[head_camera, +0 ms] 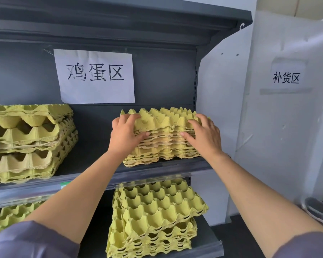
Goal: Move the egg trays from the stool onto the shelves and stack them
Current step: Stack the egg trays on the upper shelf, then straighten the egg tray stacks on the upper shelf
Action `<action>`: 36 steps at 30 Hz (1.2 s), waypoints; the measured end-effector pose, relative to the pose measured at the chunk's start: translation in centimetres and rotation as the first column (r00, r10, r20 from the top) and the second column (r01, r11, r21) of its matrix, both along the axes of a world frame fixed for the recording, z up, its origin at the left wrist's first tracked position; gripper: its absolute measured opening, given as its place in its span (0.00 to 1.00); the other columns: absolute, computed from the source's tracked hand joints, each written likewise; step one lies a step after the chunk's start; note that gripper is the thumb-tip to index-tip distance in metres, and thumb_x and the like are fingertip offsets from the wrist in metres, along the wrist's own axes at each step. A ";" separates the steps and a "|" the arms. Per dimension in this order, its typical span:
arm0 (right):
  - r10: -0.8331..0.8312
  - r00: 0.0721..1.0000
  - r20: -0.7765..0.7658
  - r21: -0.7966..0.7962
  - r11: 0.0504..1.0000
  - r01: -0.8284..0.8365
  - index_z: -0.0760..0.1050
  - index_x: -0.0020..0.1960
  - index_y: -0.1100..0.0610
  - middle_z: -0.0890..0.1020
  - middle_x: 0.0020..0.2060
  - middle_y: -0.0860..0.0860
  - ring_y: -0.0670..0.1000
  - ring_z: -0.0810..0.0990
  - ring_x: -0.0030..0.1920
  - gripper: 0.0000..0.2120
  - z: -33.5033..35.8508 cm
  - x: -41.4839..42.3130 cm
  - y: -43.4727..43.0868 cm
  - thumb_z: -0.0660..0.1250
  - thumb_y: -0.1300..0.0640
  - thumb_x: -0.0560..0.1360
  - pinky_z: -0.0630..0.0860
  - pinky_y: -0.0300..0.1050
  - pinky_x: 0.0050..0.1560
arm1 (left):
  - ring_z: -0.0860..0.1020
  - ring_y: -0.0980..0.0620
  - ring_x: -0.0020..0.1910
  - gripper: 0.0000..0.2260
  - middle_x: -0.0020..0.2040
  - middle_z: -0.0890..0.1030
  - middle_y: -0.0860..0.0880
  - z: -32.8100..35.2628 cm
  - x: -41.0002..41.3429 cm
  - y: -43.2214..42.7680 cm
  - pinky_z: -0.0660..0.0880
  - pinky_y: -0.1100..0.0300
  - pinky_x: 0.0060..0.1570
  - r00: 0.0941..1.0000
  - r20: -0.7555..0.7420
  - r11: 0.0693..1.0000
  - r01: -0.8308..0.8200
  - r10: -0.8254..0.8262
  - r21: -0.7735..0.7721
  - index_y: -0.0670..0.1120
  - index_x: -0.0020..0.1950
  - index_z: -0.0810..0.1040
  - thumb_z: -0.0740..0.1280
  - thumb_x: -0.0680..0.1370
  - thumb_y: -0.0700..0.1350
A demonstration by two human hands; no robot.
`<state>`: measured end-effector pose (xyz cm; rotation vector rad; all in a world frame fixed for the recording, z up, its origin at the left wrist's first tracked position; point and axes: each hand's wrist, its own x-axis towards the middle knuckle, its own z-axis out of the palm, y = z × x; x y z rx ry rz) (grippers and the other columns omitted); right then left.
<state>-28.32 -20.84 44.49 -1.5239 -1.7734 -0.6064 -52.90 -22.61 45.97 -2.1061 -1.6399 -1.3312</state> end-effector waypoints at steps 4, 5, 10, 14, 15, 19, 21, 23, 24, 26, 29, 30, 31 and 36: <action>0.002 1.000 -0.006 -0.024 1.000 -0.002 0.71 0.67 0.55 0.66 0.70 0.53 0.57 0.67 0.68 0.28 0.2 -0.1 -0.1 0.63 0.38 0.75 0.69 0.54 0.64 | 0.58 0.42 0.70 0.28 0.68 0.68 0.46 0.0 0.1 0.0 0.62 0.48 0.66 1.000 0.006 1.000 0.004 -0.004 -0.009 0.49 0.70 0.67 0.70 0.73 0.54; 0.003 1.000 -0.009 -0.037 0.999 -0.004 0.71 0.67 0.55 0.66 0.70 0.53 0.57 0.67 0.68 0.28 0.3 -0.2 -0.2 0.63 0.39 0.75 0.69 0.54 0.64 | 0.58 0.42 0.70 0.28 0.68 0.68 0.46 0.0 0.1 0.0 0.62 0.48 0.66 1.000 -0.002 1.000 0.001 -0.001 -0.011 0.49 0.70 0.67 0.70 0.73 0.54; -0.040 0.999 -0.006 -0.092 0.995 0.040 0.70 0.69 0.54 0.66 0.71 0.53 0.58 0.67 0.68 0.27 1.2 -0.9 -1.3 0.63 0.40 0.75 0.68 0.55 0.65 | 0.59 0.42 0.70 0.29 0.69 0.67 0.45 0.5 -0.2 -0.8 0.61 0.47 0.67 0.997 -0.075 0.998 -0.032 0.027 -0.063 0.50 0.71 0.65 0.68 0.74 0.56; -0.015 1.000 0.010 -0.033 0.999 0.016 0.71 0.68 0.54 0.67 0.70 0.54 0.59 0.67 0.68 0.23 2.3 -2.1 -2.9 0.63 0.43 0.77 0.66 0.55 0.65 | 0.65 0.43 0.68 0.26 0.67 0.71 0.48 1.5 -1.5 -3.1 0.60 0.46 0.67 0.935 -0.280 0.976 -0.201 0.216 0.082 0.52 0.70 0.67 0.65 0.75 0.60; 0.014 1.000 0.025 -0.019 1.000 -0.013 0.71 0.67 0.54 0.68 0.69 0.54 0.59 0.67 0.67 0.22 2.4 -2.5 -3.5 0.63 0.44 0.77 0.66 0.55 0.64 | 0.66 0.44 0.68 0.24 0.66 0.72 0.49 1.6 -1.8 -3.9 0.61 0.47 0.66 0.920 -0.307 0.969 -0.218 0.243 0.115 0.52 0.69 0.68 0.65 0.75 0.59; 0.158 0.986 0.053 0.056 0.985 -0.161 0.75 0.64 0.56 0.73 0.66 0.56 0.60 0.70 0.66 0.19 2.5 -5.1 -5.1 0.65 0.48 0.77 0.69 0.56 0.62 | 0.73 0.45 0.60 0.18 0.57 0.78 0.50 1.8 -3.9 -6.9 0.65 0.49 0.60 0.892 -0.343 0.954 -0.252 0.294 0.163 0.51 0.62 0.73 0.64 0.76 0.57; 0.235 0.969 0.072 0.077 0.968 -0.240 0.75 0.64 0.56 0.74 0.64 0.55 0.58 0.71 0.64 0.18 2.3 -6.7 -6.1 0.65 0.49 0.77 0.70 0.55 0.60 | 0.74 0.46 0.57 0.15 0.54 0.79 0.50 1.3 -4.9 -8.6 0.66 0.50 0.57 0.891 -0.325 0.947 -0.277 0.316 0.161 0.50 0.61 0.74 0.64 0.77 0.54; 0.315 0.946 0.070 0.094 0.942 -0.321 0.76 0.62 0.57 0.76 0.62 0.54 0.57 0.73 0.61 0.17 2.0 -8.5 -6.8 0.65 0.50 0.77 0.72 0.53 0.57 | 0.74 0.46 0.56 0.13 0.53 0.79 0.50 0.7 -6.0 -10.4 0.67 0.51 0.55 0.889 -0.300 0.938 -0.313 0.345 0.152 0.49 0.60 0.73 0.63 0.77 0.52; 0.347 0.936 0.066 0.101 0.930 -0.352 0.76 0.62 0.57 0.77 0.61 0.54 0.57 0.74 0.59 0.17 1.9 -9.3 -7.1 0.66 0.50 0.77 0.73 0.52 0.55 | 0.74 0.46 0.55 0.13 0.52 0.79 0.50 0.6 -6.4 -11.1 0.68 0.51 0.55 0.891 -0.287 0.935 -0.320 0.352 0.151 0.49 0.60 0.73 0.63 0.78 0.51; 0.405 0.912 0.061 0.091 0.908 -0.409 0.76 0.61 0.56 0.77 0.59 0.54 0.57 0.75 0.58 0.16 1.8 -11.1 -7.6 0.65 0.51 0.77 0.74 0.51 0.53 | 0.75 0.46 0.54 0.12 0.51 0.79 0.50 0.4 -7.3 -12.6 0.69 0.52 0.54 0.891 -0.273 0.932 -0.338 0.362 0.131 0.48 0.59 0.73 0.62 0.78 0.50; 0.484 0.870 0.089 0.079 0.868 -0.491 0.77 0.60 0.57 0.79 0.57 0.55 0.58 0.77 0.56 0.15 1.9 -13.6 -8.2 0.66 0.52 0.76 0.75 0.51 0.50 | 0.76 0.47 0.52 0.11 0.51 0.80 0.51 0.3 -9.0 -14.2 0.69 0.52 0.53 0.877 -0.278 0.920 -0.374 0.392 0.116 0.48 0.58 0.73 0.61 0.78 0.50; 0.505 0.857 0.101 0.076 0.855 -0.513 0.77 0.61 0.57 0.79 0.57 0.55 0.58 0.76 0.56 0.15 2.0 -14.5 -8.4 0.66 0.52 0.76 0.75 0.51 0.50 | 0.76 0.47 0.53 0.11 0.52 0.80 0.51 0.3 -9.9 -14.7 0.69 0.51 0.54 0.866 -0.286 0.912 -0.393 0.409 0.114 0.49 0.58 0.73 0.61 0.78 0.50; 0.520 0.846 0.116 0.070 0.846 -0.529 0.76 0.62 0.57 0.78 0.57 0.55 0.57 0.76 0.57 0.16 2.1 -15.3 -8.6 0.65 0.52 0.76 0.75 0.51 0.50 | 0.76 0.47 0.53 0.11 0.53 0.80 0.51 0.4 -10.6 -15.1 0.69 0.51 0.55 0.858 -0.293 0.906 -0.408 0.423 0.112 0.49 0.59 0.73 0.61 0.78 0.50; 0.572 0.804 0.162 0.028 0.812 -0.583 0.72 0.66 0.55 0.76 0.61 0.53 0.56 0.74 0.59 0.18 2.8 -20.0 -8.9 0.63 0.50 0.78 0.75 0.50 0.53 | 0.75 0.47 0.55 0.12 0.53 0.80 0.51 0.7 -15.7 -16.9 0.68 0.51 0.56 0.835 -0.260 0.874 -0.475 0.485 0.105 0.50 0.59 0.74 0.63 0.78 0.51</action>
